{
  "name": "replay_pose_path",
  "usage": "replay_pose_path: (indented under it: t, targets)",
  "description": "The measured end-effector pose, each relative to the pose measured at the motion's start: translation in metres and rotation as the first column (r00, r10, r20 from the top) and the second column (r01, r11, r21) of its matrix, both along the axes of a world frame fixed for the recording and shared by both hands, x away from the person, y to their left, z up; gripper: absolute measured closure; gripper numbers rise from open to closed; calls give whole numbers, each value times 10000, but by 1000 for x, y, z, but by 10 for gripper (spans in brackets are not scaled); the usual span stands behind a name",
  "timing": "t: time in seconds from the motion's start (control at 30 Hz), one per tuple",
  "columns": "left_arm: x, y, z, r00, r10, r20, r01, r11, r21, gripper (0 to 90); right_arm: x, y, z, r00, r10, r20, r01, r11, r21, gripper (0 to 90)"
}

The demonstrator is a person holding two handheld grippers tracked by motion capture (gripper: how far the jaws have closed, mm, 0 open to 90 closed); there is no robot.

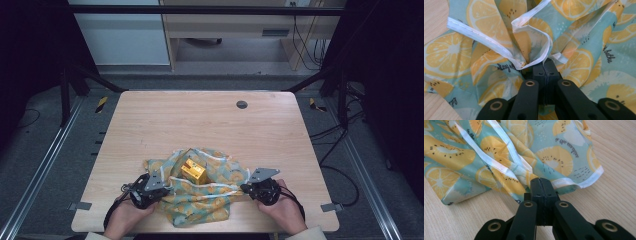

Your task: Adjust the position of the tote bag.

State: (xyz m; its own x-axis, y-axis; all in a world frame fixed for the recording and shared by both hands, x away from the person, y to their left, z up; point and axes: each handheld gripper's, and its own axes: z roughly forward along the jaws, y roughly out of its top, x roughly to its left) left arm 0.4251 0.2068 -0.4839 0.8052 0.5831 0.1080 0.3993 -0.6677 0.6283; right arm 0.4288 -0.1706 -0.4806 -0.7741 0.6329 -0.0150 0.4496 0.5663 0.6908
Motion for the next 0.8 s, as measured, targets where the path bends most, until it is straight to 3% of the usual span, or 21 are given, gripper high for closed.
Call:
replay_pose_path:
  t: [0.23, 0.27, 0.3, 0.37, 0.4, 0.43, 0.47, 0.5, 0.6, 0.63, 0.7, 0.8]
  targets:
    - [-1, 2, 3, 9998, 121, 141, -119, 9998, -128, 867, -2, 0, 0, 9998, 179, -62, -179, 9998, 9, 885]
    - [-1, 3, 4, 9995, 209, 244, -204, 9996, -204, 835, -3, -2, 1, 9999, 167, -35, -167, 9998, 59, 846]
    - [-3, 5, 8, 9983, 364, 451, -345, 9985, -421, 751, -6, -6, 6, 9999, 44, 131, -48, 9996, 292, 741]
    - [-5, 6, 12, 9958, 589, 697, -540, 9961, -692, 628, -9, -11, 12, 9993, -129, 354, 110, 9986, 524, 646]
    - [-5, 6, 12, 9958, 589, 697, -540, 9961, -692, 558, -9, -11, 12, 9993, -129, 354, 110, 9986, 524, 646]
    - [-7, 7, 14, 9945, 693, 790, -628, 9946, -828, 505, -14, -16, 18, 9979, -173, 632, 124, 9969, 776, 571]
    - [-9, 8, 16, 9932, 760, 883, -675, 9931, -954, 505, -14, -16, 18, 9979, -173, 632, 124, 9969, 776, 571]
    - [-13, 10, 21, 9892, 1004, 1064, -879, 9893, -1167, 385, -18, -19, 25, 9953, -296, 918, 202, 9947, 1013, 477]
    - [-17, 14, 26, 9860, 1153, 1203, -966, 9837, -1514, 327, -19, -20, 33, 9924, -462, 1137, 329, 9927, 1161, 408]
    - [-18, 16, 28, 9854, 1198, 1208, -986, 9808, -1683, 308, -20, -19, 41, 9906, -496, 1275, 324, 9905, 1335, 347]
    - [-22, 21, 35, 9845, 1273, 1207, -1014, 9744, -2004, 309, -21, -18, 45, 9904, -475, 1295, 291, 9896, 1407, 333]
    - [-24, 26, 41, 9808, 1409, 1348, -1072, 9670, -2311, 301, -22, -11, 62, 9855, -332, 1662, 69, 9877, 1563, 295]
